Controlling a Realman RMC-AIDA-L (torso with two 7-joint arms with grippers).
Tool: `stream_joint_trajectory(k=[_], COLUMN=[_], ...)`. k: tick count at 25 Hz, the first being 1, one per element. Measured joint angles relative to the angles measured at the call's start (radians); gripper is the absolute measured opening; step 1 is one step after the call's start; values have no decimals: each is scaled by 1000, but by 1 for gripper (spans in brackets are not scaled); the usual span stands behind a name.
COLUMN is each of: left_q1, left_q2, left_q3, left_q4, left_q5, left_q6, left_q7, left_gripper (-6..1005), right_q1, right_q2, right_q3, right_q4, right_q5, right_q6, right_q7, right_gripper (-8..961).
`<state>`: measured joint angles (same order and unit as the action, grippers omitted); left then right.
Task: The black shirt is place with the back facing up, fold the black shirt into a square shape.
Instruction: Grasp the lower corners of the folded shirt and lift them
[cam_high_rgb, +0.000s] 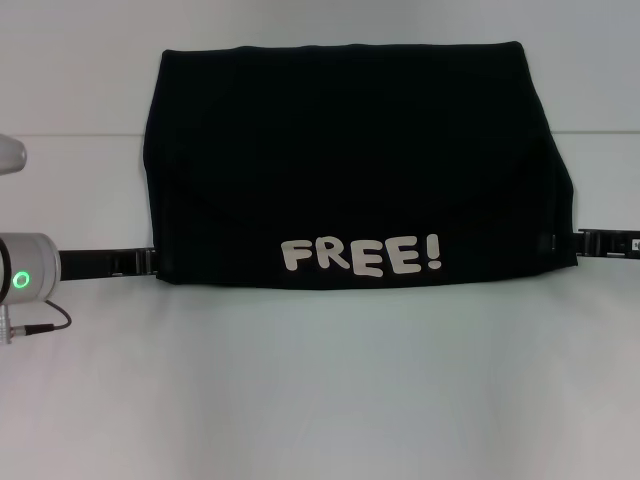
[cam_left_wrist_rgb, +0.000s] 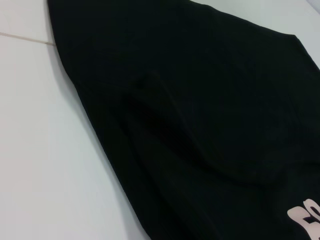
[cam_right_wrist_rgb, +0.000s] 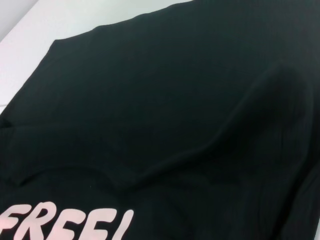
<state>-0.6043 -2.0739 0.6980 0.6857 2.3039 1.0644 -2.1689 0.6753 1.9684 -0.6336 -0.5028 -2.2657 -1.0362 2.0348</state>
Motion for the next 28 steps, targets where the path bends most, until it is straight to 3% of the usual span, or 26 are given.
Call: stream_joint_trajectory(k=[3, 13, 19, 28], left_q1=[0, 0, 13, 57], left_q2=[0, 0, 6, 22], left_q3=[0, 0, -15, -70], left_q4=[0, 0, 30, 99], left_q5=[0, 0, 0, 1], left_q6=[0, 4, 62, 265], left_q7=[0, 6, -1, 4], left_gripper=[0, 0, 1, 1], right_q1=[-4, -16, -47, -131], right_q2=[0, 3, -13, -28], right_q3=[0, 9, 15, 85], right_q4=[0, -4, -13, -64], right_q5=[0, 2, 29, 68], right_q6=[2, 3, -39, -233], right_q7=[0, -7, -27, -113], right_gripper=[308, 124, 10, 10])
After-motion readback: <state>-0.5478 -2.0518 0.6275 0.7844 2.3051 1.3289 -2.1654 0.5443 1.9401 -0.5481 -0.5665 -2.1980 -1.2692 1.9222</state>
